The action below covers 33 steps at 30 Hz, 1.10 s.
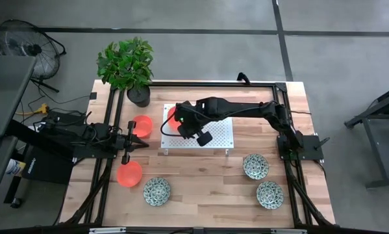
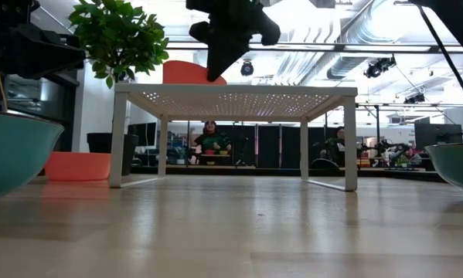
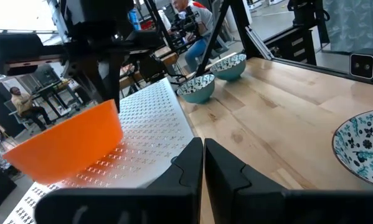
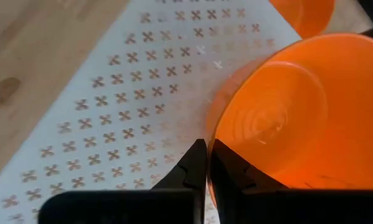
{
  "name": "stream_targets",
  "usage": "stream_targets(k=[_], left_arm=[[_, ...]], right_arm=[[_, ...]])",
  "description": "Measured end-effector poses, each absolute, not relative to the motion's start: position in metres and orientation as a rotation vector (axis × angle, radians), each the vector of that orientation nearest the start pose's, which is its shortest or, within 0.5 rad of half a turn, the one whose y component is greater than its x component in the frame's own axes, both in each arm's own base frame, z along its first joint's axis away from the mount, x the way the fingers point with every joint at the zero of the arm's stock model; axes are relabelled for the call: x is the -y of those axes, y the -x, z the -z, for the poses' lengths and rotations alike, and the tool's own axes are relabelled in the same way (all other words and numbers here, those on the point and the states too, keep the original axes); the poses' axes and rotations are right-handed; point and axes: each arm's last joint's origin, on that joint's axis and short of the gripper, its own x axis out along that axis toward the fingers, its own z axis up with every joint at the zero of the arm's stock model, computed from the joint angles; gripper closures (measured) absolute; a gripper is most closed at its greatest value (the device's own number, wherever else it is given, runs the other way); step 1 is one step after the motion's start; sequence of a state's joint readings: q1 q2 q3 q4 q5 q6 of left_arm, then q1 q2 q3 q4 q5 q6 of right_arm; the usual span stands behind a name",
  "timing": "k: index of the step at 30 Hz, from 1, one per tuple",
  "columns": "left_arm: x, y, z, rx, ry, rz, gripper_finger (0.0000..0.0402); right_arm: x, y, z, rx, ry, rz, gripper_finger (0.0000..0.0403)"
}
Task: Pick & Place Mini bowls
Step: Put the top right orange bowl on the shelf, then put the top blue patterned bowl on the shelf
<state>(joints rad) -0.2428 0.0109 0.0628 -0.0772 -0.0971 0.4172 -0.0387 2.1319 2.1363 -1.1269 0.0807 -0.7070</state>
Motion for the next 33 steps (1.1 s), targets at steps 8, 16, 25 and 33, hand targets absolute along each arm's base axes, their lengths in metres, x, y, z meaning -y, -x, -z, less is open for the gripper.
stream_targets(k=[8, 16, 25, 33], left_arm=[[0.020, -0.092, -0.177, 0.006, -0.421, 0.149, 0.0392], [0.020, -0.092, -0.177, 0.006, -0.421, 0.149, 0.0392], [0.020, -0.092, -0.177, 0.006, -0.421, 0.149, 0.0392], [0.020, -0.092, -0.177, 0.006, -0.421, 0.149, 0.0392]], right_arm=[[0.019, -0.448, -0.301, -1.101, 0.629, -0.274, 0.0322], [0.019, -0.446, -0.310, -1.080, 0.602, -0.235, 0.0275], [0.019, -0.424, -0.348, -1.023, 0.614, -0.094, 0.0253], [0.018, -0.378, -0.393, -1.043, 0.551, 0.107, 0.0254]])
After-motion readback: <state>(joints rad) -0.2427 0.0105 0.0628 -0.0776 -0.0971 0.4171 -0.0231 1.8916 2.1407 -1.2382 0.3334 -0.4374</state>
